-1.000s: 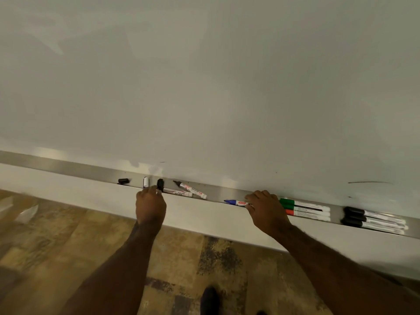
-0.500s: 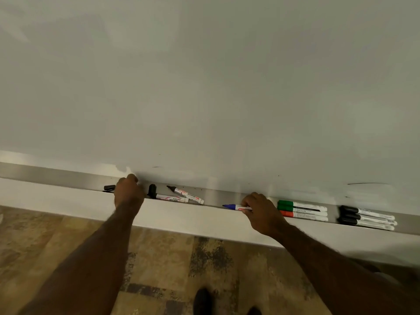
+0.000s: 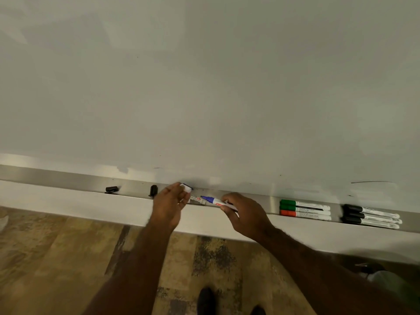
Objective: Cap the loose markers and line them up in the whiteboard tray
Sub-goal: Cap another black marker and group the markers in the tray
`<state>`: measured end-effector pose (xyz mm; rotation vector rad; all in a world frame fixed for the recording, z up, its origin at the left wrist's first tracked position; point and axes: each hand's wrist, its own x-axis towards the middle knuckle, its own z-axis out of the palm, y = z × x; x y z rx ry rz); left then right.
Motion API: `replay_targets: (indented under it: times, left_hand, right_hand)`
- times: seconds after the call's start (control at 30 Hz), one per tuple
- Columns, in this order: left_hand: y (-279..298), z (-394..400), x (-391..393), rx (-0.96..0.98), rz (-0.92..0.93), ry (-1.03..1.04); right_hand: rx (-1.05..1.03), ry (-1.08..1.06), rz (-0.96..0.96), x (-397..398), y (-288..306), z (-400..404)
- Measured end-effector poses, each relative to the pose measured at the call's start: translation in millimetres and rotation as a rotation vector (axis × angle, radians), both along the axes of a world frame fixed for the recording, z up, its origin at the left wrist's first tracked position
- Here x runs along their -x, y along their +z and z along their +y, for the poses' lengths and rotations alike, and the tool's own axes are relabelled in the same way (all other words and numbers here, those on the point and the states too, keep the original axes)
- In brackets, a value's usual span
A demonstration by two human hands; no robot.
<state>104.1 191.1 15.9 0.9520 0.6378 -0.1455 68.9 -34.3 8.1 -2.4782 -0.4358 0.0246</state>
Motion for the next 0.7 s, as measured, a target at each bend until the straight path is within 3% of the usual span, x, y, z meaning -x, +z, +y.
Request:
replay_targets:
  times: [0.57, 0.63, 0.7]
  left_hand:
    - [-1, -68, 35, -0.078, -0.009, -0.096]
    - [-5, -67, 31, -0.201, -0.014, -0.213]
    - [-8, -64, 27, -0.464, -0.025, -0.319]
  right_hand:
    - [-0.045, -0.061, 0.058, 12, 3, -17]
    - [0.011, -0.062, 0.066, 10, -1, -26]
    - [0.114, -0.062, 0.050, 6, -7, -35]
